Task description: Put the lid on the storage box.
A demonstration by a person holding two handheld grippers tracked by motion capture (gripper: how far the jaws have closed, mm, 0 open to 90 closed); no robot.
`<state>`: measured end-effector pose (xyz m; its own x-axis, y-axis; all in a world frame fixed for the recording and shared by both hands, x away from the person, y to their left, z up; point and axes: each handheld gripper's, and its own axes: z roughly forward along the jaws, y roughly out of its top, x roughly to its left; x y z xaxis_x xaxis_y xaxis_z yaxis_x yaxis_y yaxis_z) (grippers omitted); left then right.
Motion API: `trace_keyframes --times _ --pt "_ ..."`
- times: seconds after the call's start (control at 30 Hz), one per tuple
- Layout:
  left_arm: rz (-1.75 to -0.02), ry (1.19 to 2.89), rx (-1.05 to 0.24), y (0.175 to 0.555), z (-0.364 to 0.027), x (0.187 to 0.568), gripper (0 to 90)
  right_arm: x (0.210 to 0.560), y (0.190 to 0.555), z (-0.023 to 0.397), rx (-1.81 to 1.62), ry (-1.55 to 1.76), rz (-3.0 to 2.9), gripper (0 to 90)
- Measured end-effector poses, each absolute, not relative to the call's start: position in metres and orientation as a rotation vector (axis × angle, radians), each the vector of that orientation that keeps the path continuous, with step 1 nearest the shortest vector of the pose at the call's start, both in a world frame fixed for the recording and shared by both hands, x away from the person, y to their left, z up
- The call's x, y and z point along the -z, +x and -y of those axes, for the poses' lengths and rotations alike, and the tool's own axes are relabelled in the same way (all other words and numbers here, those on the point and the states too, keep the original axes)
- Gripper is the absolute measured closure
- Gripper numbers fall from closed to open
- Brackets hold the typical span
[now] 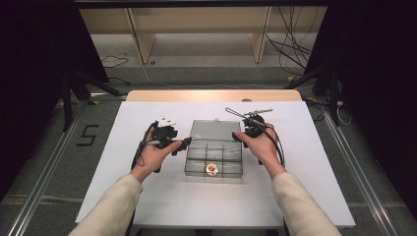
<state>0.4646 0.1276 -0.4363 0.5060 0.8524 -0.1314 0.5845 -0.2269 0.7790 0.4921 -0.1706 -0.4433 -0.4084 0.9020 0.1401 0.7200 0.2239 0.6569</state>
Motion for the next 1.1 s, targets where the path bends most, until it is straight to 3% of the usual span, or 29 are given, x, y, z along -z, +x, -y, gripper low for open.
trace_keyframes --times 0.3,1.1 --pt "-1.304 1.922 -0.329 0.496 -0.111 0.451 36.5 0.446 0.495 0.164 -0.959 1.526 -2.264 40.9" --pt "-1.405 1.905 -0.178 0.51 -0.108 0.462 43.6 0.456 0.504 0.162 -0.994 1.706 -2.238 38.1"
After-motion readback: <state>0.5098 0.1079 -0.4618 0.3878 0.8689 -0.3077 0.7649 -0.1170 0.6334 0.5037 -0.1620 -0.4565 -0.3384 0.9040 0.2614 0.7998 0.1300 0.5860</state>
